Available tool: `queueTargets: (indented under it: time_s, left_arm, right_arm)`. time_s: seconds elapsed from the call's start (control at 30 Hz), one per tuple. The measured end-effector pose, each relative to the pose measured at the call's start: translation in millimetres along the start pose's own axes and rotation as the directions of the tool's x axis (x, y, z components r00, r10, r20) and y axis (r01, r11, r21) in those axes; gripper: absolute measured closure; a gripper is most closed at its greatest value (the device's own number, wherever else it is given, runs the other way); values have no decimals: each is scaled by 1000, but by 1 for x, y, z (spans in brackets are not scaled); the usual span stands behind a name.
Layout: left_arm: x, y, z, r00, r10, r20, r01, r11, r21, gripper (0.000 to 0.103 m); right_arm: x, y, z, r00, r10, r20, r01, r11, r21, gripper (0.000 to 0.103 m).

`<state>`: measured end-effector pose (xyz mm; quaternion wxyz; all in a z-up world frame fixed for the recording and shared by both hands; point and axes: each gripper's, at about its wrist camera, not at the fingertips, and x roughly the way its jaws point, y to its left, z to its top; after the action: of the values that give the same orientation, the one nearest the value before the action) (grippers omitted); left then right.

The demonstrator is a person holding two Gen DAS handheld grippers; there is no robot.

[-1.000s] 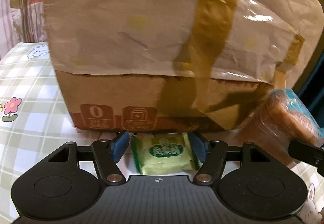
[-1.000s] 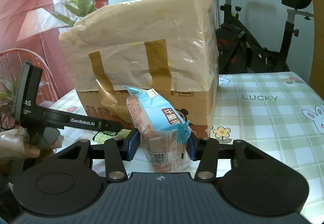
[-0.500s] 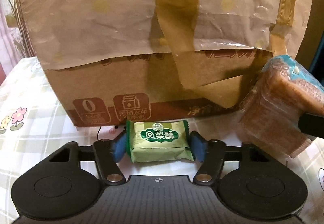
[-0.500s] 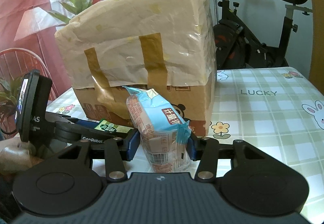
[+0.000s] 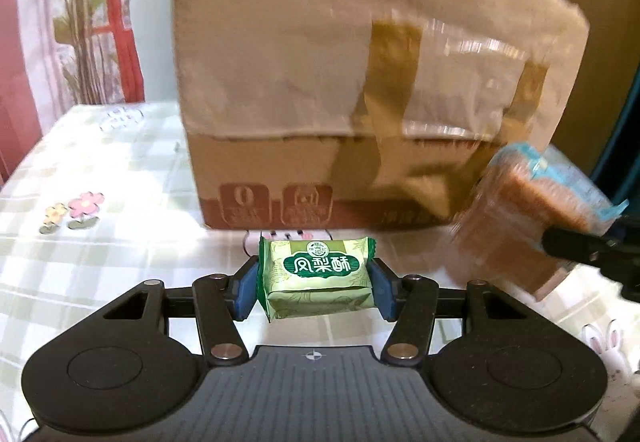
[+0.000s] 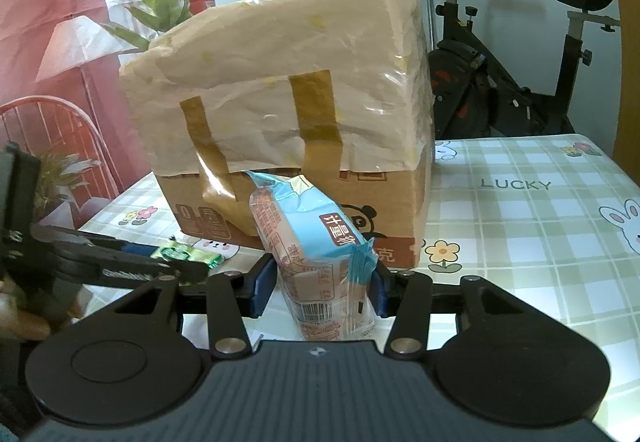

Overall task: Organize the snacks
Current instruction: 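Carry the pastry and bread pack over the box and open both tools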

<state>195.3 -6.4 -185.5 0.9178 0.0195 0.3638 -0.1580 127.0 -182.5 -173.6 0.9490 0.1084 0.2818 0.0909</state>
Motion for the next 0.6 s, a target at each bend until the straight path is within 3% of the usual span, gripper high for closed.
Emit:
queueTargets:
  time_s: [0.23,0.6]
  left_arm:
    - [-44,11,10,995,2,95,2,999,-37,44]
    - [-63,-3,24,980,-6,200,9,1000,-16,44]
  right_arm:
    - [-9,9,3,1000,18,17,-18,1000,-18,54]
    - [-19,20,10,998,46,44,-44,998,-54,54]
